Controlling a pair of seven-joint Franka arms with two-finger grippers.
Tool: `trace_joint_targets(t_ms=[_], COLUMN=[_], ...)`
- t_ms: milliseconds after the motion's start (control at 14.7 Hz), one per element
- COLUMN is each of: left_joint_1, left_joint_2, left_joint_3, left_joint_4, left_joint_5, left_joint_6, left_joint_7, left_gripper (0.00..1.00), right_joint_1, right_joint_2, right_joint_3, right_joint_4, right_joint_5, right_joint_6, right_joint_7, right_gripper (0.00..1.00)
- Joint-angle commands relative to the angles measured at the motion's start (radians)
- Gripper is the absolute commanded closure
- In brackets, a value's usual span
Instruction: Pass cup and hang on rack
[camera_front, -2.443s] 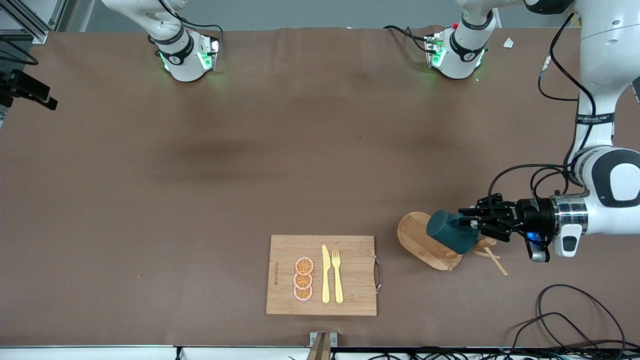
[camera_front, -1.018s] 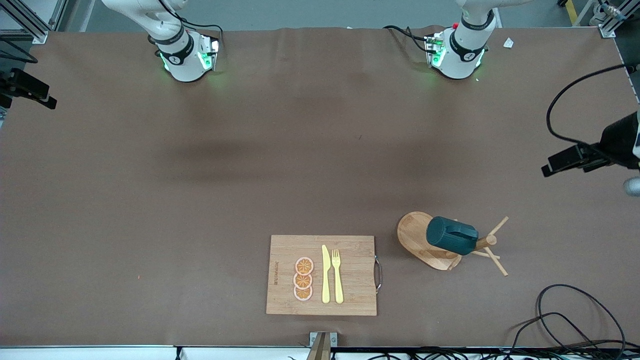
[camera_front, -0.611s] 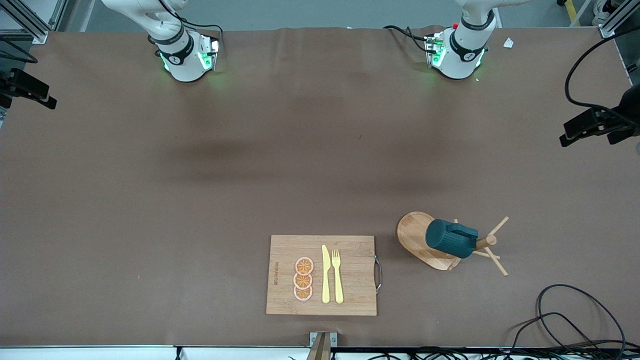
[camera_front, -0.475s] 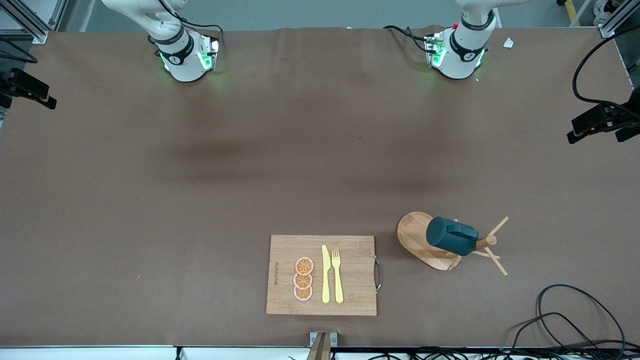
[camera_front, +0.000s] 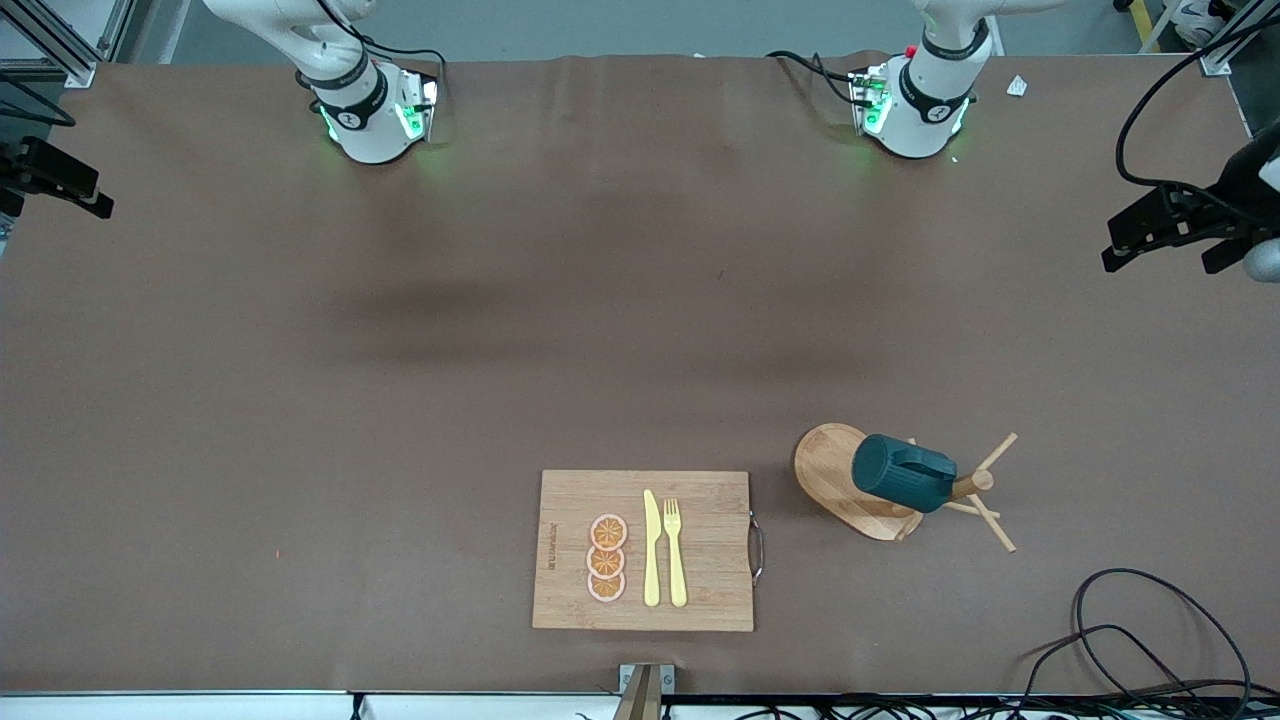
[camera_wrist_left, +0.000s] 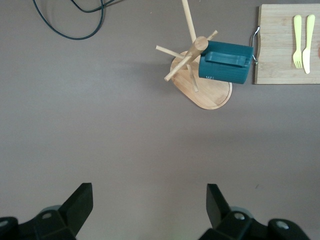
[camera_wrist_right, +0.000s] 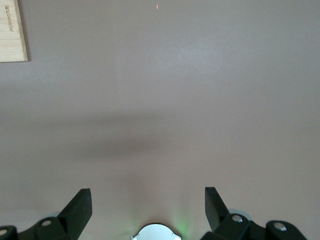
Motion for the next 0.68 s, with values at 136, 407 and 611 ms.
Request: trace_joint_targets(t_ms=[136, 407, 611], left_joint_1=[-0.044, -0.045, -0.045], left_joint_2=[-0.034, -0.074, -0.071], left_joint_3=[0.047, 0.049, 0.049], left_joint_4=[-0.046, -0.135, -0.128], left_joint_5=[0.010, 0.011, 0.020], left_joint_6=[0.041, 0.124, 0.123], left_joint_7=[0.012, 0.012, 0.021], left_gripper=[0.00, 0.00, 0.00], right_joint_1=[-0.014, -0.014, -0.014], right_joint_2=[-0.017, -0.017, -0.017], right_joint_3=[0.012, 0.012, 0.012], right_joint_4=[-0.019, -0.019, -0.021], right_joint_5=[-0.003, -0.003, -0.003], right_joint_6=[0.003, 0.003, 0.003], right_joint_7=[-0.013, -0.013, -0.013], right_gripper=[0.00, 0.00, 0.00])
